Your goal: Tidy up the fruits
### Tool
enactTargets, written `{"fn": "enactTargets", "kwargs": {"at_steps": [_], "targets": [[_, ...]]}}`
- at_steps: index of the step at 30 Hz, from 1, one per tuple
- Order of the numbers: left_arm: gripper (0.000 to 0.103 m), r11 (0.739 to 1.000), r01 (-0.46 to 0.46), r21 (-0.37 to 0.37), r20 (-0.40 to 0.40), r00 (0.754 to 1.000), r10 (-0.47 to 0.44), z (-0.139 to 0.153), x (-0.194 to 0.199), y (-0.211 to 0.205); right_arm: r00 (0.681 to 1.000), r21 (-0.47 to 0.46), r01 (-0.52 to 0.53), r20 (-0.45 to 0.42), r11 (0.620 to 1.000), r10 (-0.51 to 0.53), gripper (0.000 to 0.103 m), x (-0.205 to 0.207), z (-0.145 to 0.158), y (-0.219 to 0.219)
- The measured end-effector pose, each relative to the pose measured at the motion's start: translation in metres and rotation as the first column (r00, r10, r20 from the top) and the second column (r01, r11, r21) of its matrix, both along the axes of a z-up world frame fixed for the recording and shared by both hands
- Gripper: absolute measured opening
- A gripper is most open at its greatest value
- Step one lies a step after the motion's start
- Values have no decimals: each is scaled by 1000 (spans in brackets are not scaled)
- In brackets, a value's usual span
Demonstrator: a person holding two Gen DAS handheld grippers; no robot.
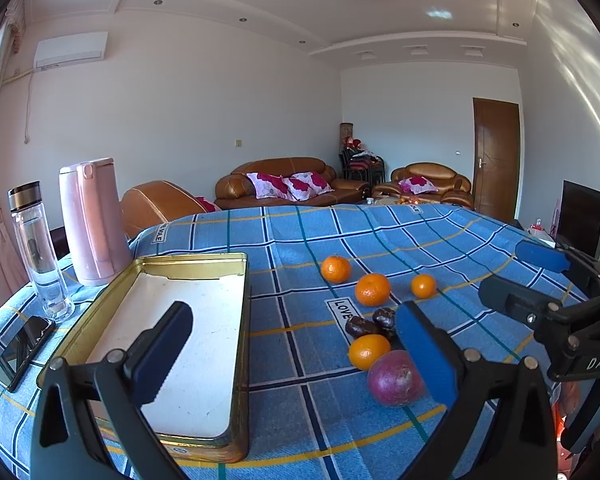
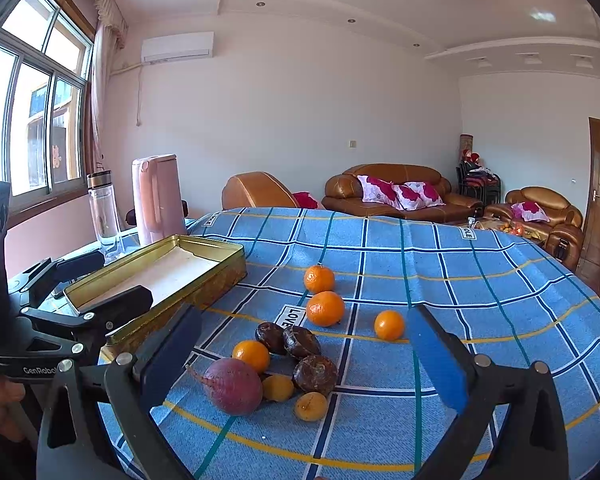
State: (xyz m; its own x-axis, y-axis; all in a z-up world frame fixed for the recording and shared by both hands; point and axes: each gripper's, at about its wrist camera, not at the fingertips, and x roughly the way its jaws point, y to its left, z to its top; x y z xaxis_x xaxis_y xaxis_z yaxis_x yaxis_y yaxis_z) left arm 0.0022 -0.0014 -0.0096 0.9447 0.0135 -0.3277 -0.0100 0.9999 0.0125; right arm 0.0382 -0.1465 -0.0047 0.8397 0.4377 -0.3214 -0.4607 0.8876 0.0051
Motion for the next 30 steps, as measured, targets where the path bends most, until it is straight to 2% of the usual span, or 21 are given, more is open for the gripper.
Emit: {"fn": "enactTargets", "kwargs": {"at_steps": [30], "targets": [[103, 1000, -7, 5, -14, 1000, 7, -5, 1, 1, 1000, 5, -9, -19, 1000, 9, 102, 0, -7, 1]]}}
